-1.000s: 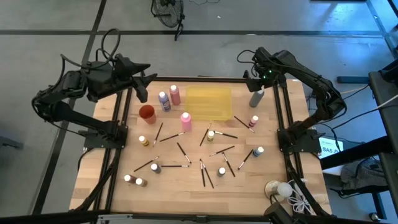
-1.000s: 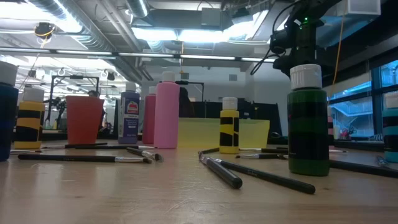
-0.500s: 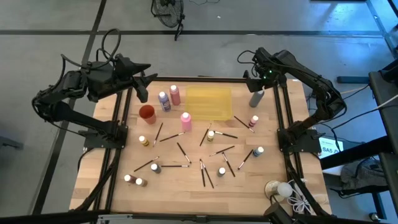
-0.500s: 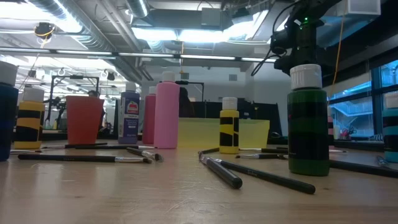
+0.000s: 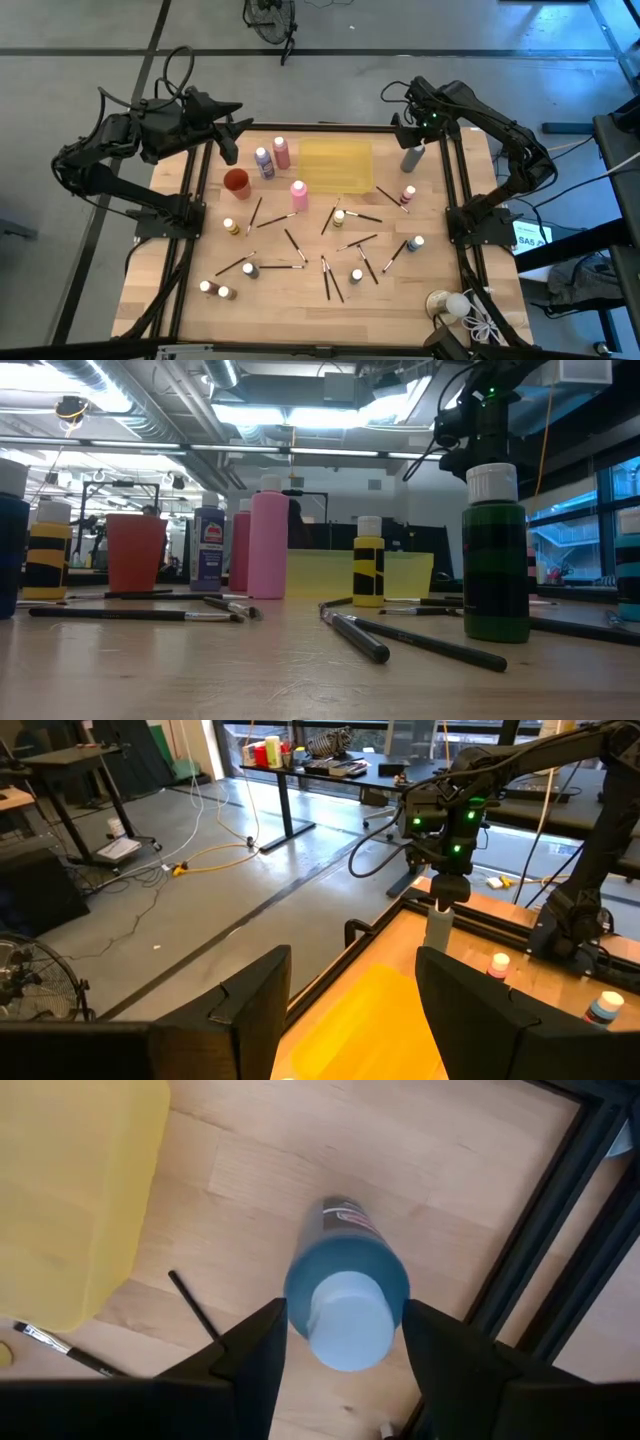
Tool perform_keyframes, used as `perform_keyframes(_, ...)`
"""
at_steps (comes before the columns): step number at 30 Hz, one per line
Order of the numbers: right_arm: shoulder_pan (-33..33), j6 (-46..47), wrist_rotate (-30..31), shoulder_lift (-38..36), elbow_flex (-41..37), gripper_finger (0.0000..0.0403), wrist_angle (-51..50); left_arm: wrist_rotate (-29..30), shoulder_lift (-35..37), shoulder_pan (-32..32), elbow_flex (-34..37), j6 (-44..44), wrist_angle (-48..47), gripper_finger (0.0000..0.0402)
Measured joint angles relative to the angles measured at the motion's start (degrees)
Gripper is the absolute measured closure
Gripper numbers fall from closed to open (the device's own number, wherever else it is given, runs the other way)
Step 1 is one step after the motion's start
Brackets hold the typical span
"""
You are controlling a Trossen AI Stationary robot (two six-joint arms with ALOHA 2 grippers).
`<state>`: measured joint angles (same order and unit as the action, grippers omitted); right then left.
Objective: Pick & Place Paint Supplies
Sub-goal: Put the large black paint bottle into the yellow bin
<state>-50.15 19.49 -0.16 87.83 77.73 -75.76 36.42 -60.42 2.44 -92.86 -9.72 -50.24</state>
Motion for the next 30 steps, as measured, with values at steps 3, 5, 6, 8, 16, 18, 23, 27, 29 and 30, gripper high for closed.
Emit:
perform_keyframes(3, 0.00, 0.00, 0.03, 0.00, 0.00, 0.0201, -0.12, 0.01, 0.00, -0.02, 0.00, 0.01, 0.00, 0.0190)
perform_keyframes(5, 0.00, 0.00, 0.11, 0.00, 0.00, 0.0201, -0.34, 0.01, 0.00, -0.02, 0.00, -0.01, 0.00, 0.0190)
perform_keyframes(6, 0.00, 0.00, 0.11, 0.00, 0.00, 0.0201, -0.30, 0.01, -0.02, -0.01, 0.00, -0.01, 0.00, 0.0190)
perform_keyframes(8, 0.00, 0.00, 0.11, 0.00, 0.00, 0.0202, -0.29, 0.03, -0.16, -0.01, 0.00, -0.01, 0.00, 0.0190)
perform_keyframes(16, 0.18, 0.66, 0.11, 1.52, 0.00, 0.0221, -0.73, 0.02, -0.70, -0.02, 0.00, -0.01, -0.01, 0.0190)
perform_keyframes(18, 0.42, 0.63, 0.11, 2.12, 0.00, 0.0226, -0.41, 0.03, -0.70, -0.02, 0.00, -0.01, 0.00, 0.0190)
perform_keyframes(23, 1.07, 0.63, 0.88, 3.04, 0.00, 0.0239, -0.11, 0.01, -0.72, 0.00, 0.00, 0.00, 0.00, 0.0190)
perform_keyframes(27, 1.14, 0.63, 1.27, 3.26, 0.07, 0.0256, -0.29, 0.02, -0.72, -0.02, 0.00, 0.03, 0.00, 0.0190)
perform_keyframes(29, 1.14, 0.63, 1.27, 3.26, 0.07, 0.0266, -0.27, 0.03, -0.72, 0.00, 0.00, 0.91, -0.02, 0.0190)
perform_keyframes(30, 1.14, 0.63, 1.36, 3.26, 0.07, 0.0271, -0.27, 0.01, -0.72, -0.02, 0.00, 1.47, -0.01, 0.0190)
